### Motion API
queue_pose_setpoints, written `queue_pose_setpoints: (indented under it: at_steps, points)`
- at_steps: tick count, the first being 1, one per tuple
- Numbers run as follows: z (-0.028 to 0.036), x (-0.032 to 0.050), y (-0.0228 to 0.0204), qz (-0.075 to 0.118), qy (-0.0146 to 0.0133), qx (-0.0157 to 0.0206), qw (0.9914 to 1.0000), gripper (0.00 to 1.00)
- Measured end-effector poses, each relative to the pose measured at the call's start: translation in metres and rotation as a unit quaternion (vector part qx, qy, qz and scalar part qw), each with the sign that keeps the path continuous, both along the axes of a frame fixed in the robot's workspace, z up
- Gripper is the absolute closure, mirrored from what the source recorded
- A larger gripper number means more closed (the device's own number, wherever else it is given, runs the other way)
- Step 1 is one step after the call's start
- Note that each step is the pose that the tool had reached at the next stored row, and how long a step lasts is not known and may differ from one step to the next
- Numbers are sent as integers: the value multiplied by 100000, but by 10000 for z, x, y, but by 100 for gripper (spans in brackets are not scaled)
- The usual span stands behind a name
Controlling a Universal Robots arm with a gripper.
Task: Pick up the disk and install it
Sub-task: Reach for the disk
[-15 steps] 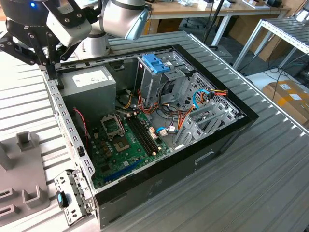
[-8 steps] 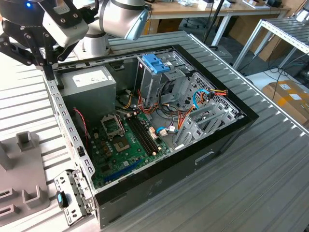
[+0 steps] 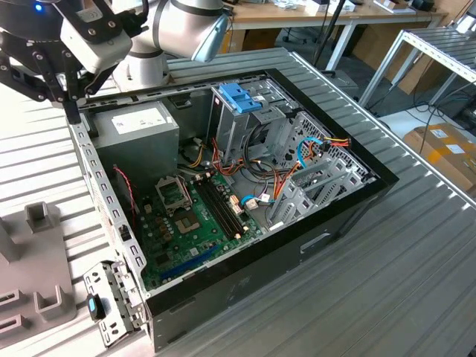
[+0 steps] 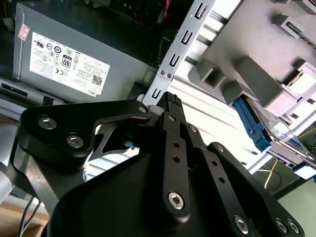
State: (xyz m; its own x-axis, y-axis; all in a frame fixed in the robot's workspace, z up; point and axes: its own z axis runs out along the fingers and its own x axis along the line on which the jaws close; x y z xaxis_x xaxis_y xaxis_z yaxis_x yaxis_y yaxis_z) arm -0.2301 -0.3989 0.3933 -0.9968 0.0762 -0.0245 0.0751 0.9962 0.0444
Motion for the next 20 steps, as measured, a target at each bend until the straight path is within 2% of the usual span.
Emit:
queue_pose_setpoints:
  at_steps: [20]
  points:
    - [0, -109, 0, 0, 0, 0, 100000, 89]
